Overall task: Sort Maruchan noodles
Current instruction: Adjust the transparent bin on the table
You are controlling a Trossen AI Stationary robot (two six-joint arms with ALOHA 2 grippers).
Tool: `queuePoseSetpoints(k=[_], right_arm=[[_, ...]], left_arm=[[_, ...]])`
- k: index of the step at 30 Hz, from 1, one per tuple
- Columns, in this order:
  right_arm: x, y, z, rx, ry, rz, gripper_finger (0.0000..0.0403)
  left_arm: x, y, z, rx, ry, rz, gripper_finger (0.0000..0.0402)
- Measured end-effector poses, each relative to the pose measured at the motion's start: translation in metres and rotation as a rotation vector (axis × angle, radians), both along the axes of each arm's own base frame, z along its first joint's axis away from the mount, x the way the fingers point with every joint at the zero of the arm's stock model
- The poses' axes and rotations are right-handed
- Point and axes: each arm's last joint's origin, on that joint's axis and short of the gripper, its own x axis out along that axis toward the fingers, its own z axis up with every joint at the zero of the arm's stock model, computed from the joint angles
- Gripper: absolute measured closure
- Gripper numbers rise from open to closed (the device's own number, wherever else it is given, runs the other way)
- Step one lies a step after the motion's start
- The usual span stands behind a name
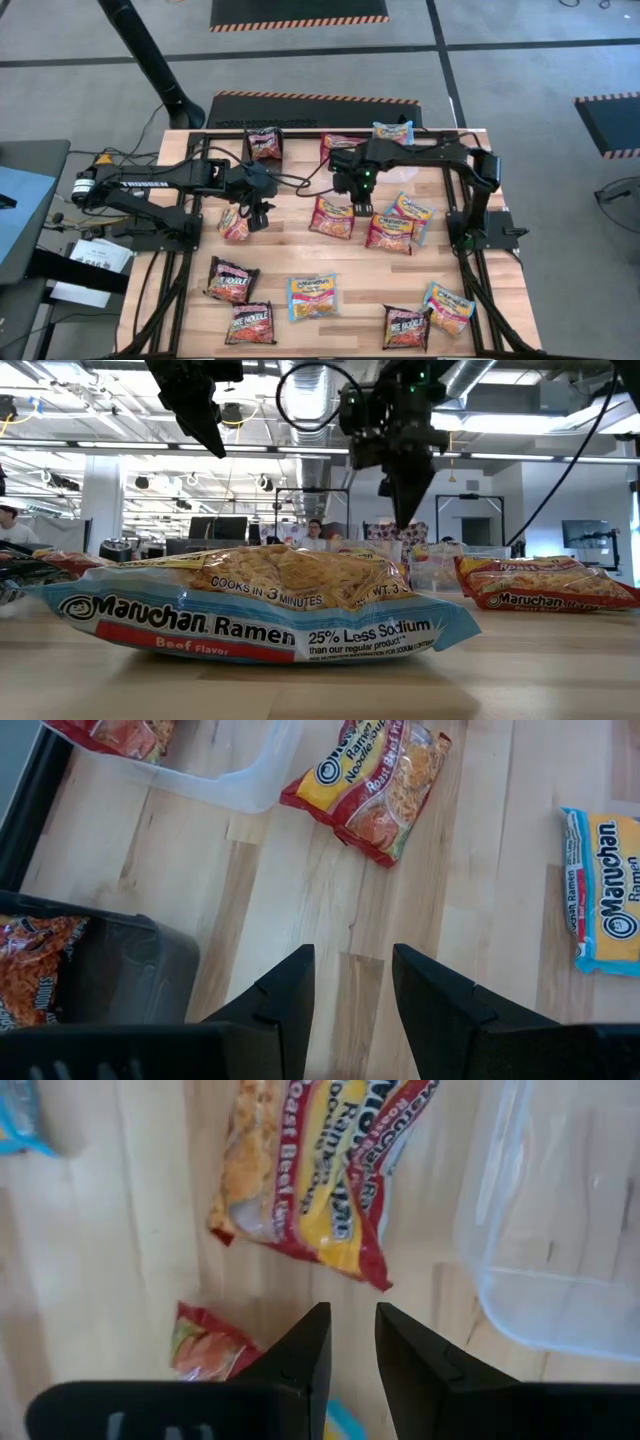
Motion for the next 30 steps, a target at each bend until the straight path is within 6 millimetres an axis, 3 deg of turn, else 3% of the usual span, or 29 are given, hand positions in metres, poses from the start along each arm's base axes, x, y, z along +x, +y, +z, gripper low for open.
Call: queuePoseSetpoints(k=[10,30], right_arm=[[-0.001,-0.010,-0.019,-0.021,-0.043,-0.026,0.0295],[-0.006,-0.042,-0.019,-0.150,-0.054,-0.170,0.0295]], left_arm=[[0.000,0.000,0.000,0.000,0.000,0.000,0.0278],[0.000,0.000,0.000,0.000,0.000,0.000,0.0278]])
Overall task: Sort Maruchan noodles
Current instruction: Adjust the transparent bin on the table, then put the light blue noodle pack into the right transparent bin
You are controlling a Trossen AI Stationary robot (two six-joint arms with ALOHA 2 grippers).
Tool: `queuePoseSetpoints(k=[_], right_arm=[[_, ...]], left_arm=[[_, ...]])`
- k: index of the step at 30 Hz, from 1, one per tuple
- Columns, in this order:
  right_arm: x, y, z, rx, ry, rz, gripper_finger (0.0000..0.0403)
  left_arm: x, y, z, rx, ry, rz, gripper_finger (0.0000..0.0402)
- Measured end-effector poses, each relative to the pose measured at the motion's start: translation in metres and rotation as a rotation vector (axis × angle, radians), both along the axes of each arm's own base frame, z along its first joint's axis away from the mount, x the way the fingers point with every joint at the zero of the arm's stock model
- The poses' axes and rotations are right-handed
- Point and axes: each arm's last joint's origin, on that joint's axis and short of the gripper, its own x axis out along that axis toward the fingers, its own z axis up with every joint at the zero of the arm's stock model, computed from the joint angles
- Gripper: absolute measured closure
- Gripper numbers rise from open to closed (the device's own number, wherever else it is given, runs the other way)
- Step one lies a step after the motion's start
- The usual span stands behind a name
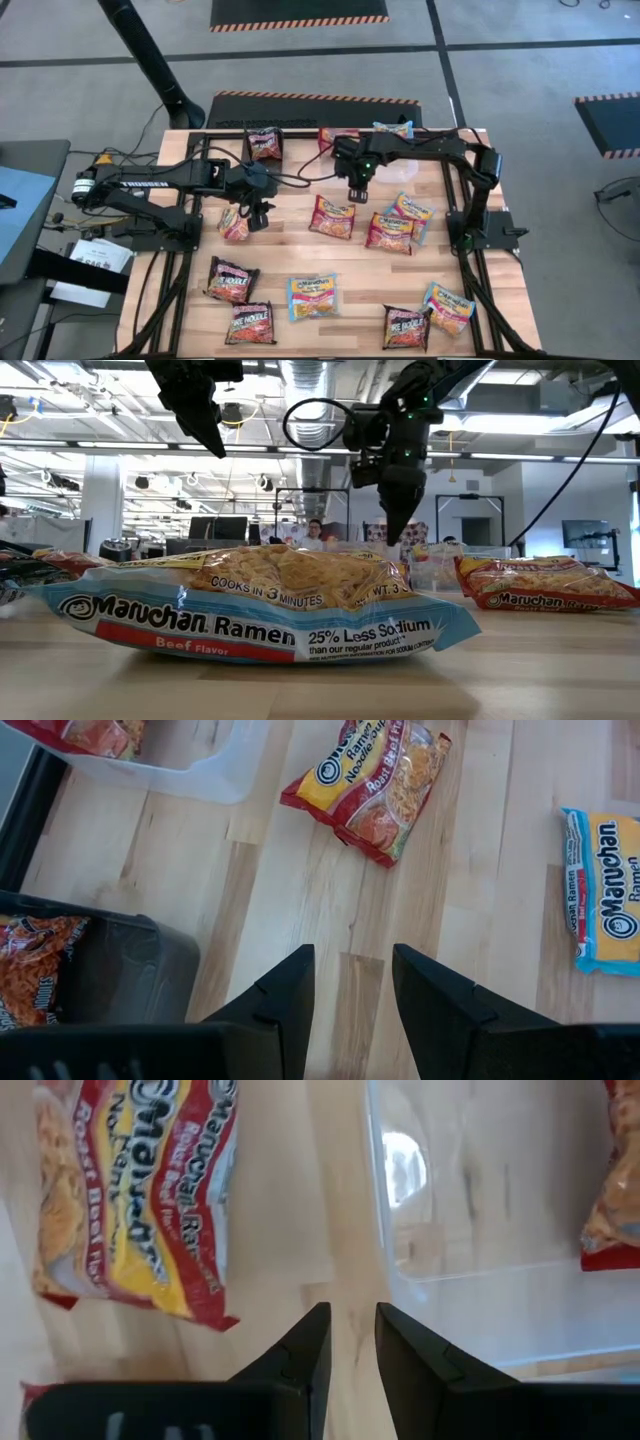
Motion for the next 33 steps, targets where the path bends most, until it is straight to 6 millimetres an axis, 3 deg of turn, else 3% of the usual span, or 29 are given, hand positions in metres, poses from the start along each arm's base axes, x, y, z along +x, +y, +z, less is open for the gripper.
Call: queuePoseSetpoints(k=[20,26,33], right_arm=[[0.003,-0.007,0.001,-0.095,-0.023,-0.037,0.0295],[0.002,0.007,0.012,-0.075,0.029,-0.001,0.0295],[0.008,0.039,0.024,-0.047,0.072,0.045,0.0295]], left_arm=[[0.000,0.000,0.000,0.000,0.000,0.000,0.0278],[0.000,0.000,0.000,0.000,0.000,0.000,0.0278],[0.000,0.000,0.000,-0.015,-0.004,0.019,0.0278]])
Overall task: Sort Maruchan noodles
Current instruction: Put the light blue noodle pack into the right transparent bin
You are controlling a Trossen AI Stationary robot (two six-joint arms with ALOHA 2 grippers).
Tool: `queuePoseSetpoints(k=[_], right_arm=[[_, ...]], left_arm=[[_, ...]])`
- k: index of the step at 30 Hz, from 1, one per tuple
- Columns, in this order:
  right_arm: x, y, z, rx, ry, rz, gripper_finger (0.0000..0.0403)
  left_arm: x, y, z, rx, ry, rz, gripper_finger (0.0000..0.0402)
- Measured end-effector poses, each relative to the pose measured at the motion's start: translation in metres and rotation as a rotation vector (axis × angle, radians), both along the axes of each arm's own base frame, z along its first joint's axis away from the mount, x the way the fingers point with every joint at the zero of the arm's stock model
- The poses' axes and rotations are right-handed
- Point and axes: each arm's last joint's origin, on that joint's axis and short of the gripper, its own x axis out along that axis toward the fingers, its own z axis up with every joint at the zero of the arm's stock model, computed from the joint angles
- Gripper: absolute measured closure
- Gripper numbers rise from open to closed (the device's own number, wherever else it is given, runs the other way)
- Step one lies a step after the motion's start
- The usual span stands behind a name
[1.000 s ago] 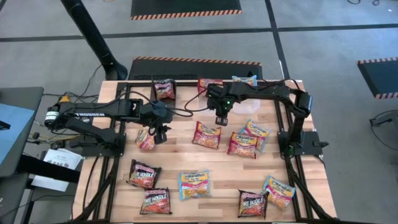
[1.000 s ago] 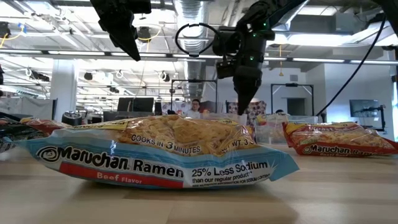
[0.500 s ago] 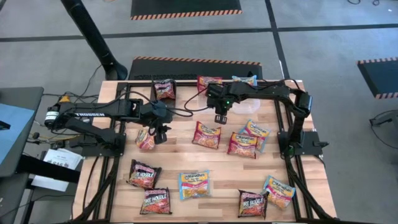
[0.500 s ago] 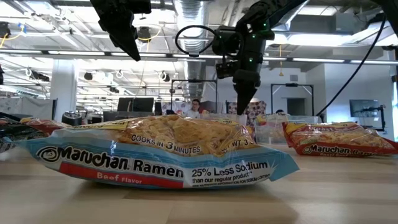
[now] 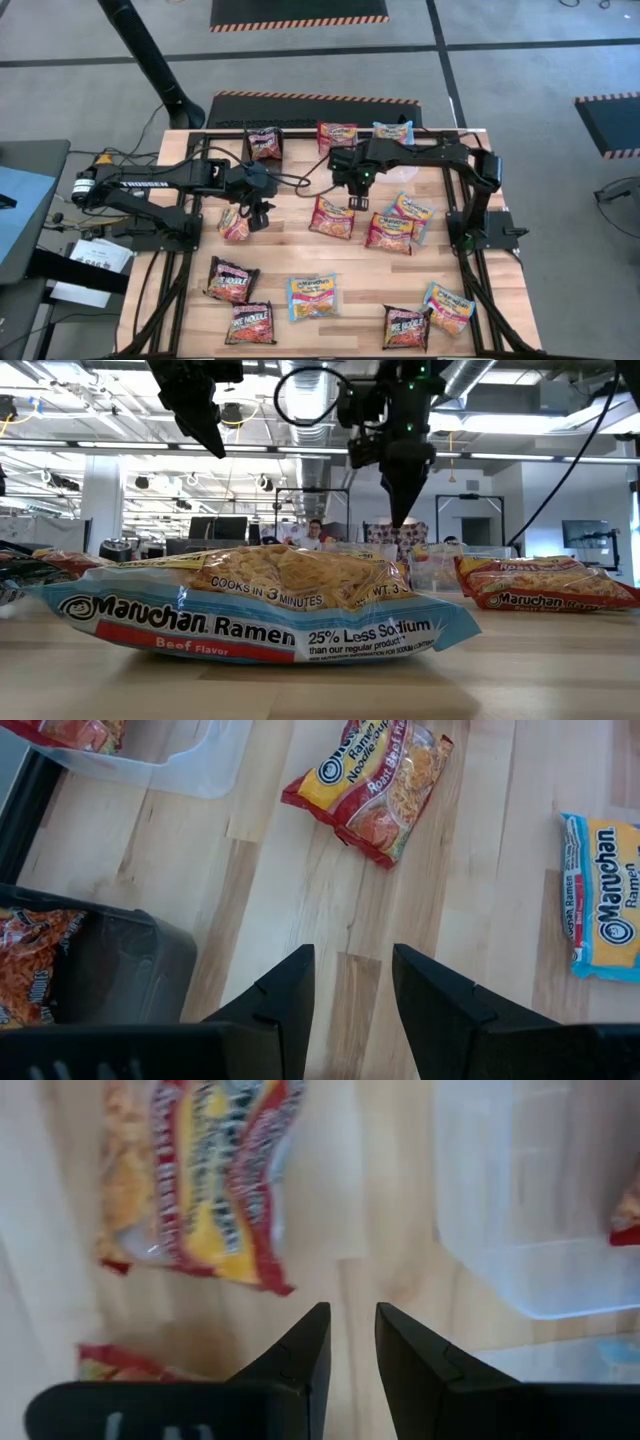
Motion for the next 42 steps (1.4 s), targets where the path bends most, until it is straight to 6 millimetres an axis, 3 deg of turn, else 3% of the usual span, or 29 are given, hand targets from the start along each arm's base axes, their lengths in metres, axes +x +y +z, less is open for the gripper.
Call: queuePoseSetpoints(k=[14,21,30,37,42], right_arm=[[-0.002,0.070,0.002,0.039,0.128,0.048,0.0295],[-0.002,0.096,0.002,0.045,0.131,0.025,0.0295],[-0.003,0.117,0.002,0.044,0.128,0.061,0.0284],[-0.002,0.128,0.002,0.045,0.113,0.064,0.0241],[0.005,0.139,0.002,0.103,0.032,0.098,0.0212]], left_arm=[[0.000,0.000,0.000,0.017,0.006,-0.022,0.0278],[-0.003,0.000,-0.002,0.005,0.038,-0.010,0.0278],[-0.007,-0.001,-0.005,-0.074,0.073,0.047,0.0278],[-0.014,-0.005,-0.010,-0.168,0.157,0.011,0.0278],[-0.021,-0.005,-0.013,-0.208,0.229,0.078,0.0278]])
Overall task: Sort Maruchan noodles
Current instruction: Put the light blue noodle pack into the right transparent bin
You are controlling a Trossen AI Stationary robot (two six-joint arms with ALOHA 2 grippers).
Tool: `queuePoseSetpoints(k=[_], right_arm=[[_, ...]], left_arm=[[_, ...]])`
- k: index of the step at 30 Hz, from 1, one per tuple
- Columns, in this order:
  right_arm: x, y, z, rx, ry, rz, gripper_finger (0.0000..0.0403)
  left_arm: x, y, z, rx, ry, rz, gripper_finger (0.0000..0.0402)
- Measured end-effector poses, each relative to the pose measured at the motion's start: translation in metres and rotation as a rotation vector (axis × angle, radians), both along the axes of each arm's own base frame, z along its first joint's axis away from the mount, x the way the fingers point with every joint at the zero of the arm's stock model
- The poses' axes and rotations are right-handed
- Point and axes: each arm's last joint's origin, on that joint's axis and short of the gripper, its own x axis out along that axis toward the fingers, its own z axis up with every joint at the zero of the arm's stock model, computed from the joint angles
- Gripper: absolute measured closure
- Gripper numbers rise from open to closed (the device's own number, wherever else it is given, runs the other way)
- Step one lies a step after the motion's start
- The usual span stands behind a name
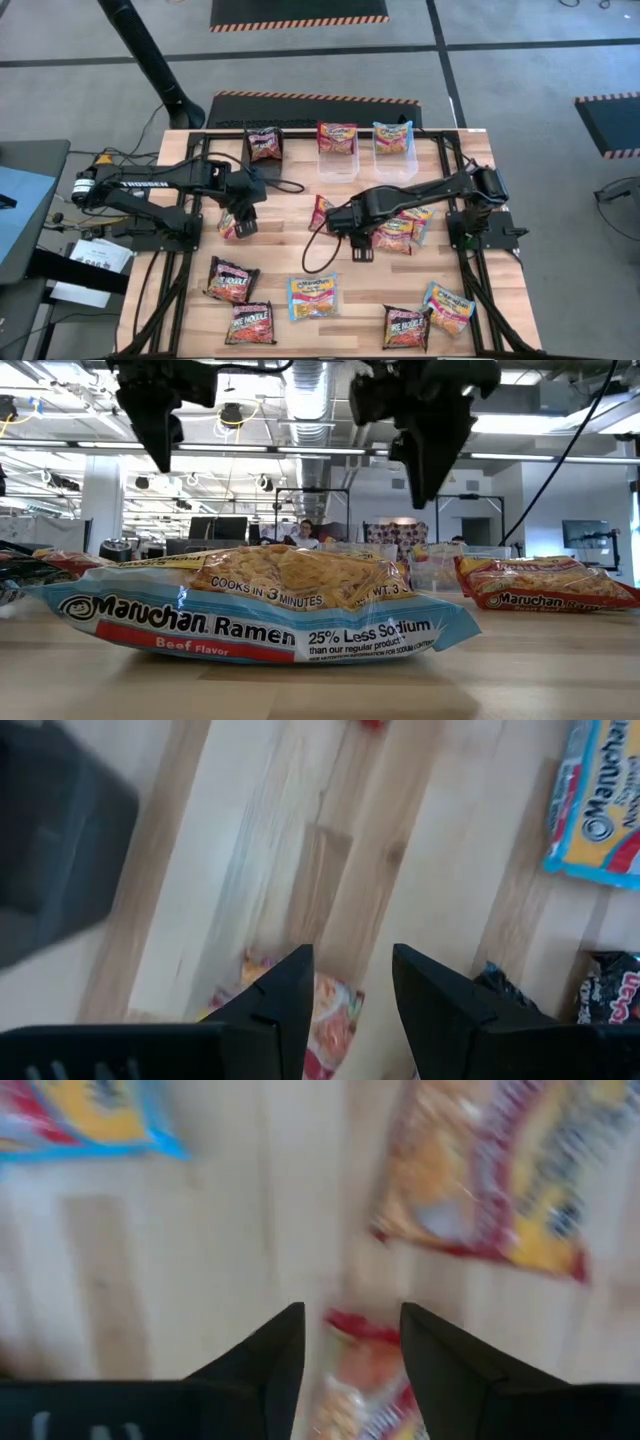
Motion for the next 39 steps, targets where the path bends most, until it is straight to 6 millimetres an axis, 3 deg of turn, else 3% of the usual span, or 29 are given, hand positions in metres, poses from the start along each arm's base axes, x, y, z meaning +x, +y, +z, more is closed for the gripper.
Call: queuePoseSetpoints(k=[6,17,33,39], right_arm=[[0.013,0.012,0.004,0.148,-0.145,0.100,0.0203],[0.040,0.020,0.001,0.212,-0.369,0.189,0.0203],[0.064,0.037,-0.031,0.306,-0.414,0.301,0.0212],[0.066,0.050,-0.054,0.313,-0.363,0.323,0.0212]], left_arm=[[-0.002,0.000,-0.001,-0.019,0.022,0.040,0.0278],[-0.002,0.000,-0.001,-0.010,0.017,0.045,0.0278],[0.004,0.002,0.002,0.040,-0.049,0.028,0.0278],[0.005,0.002,0.003,0.037,-0.061,0.036,0.0278]])
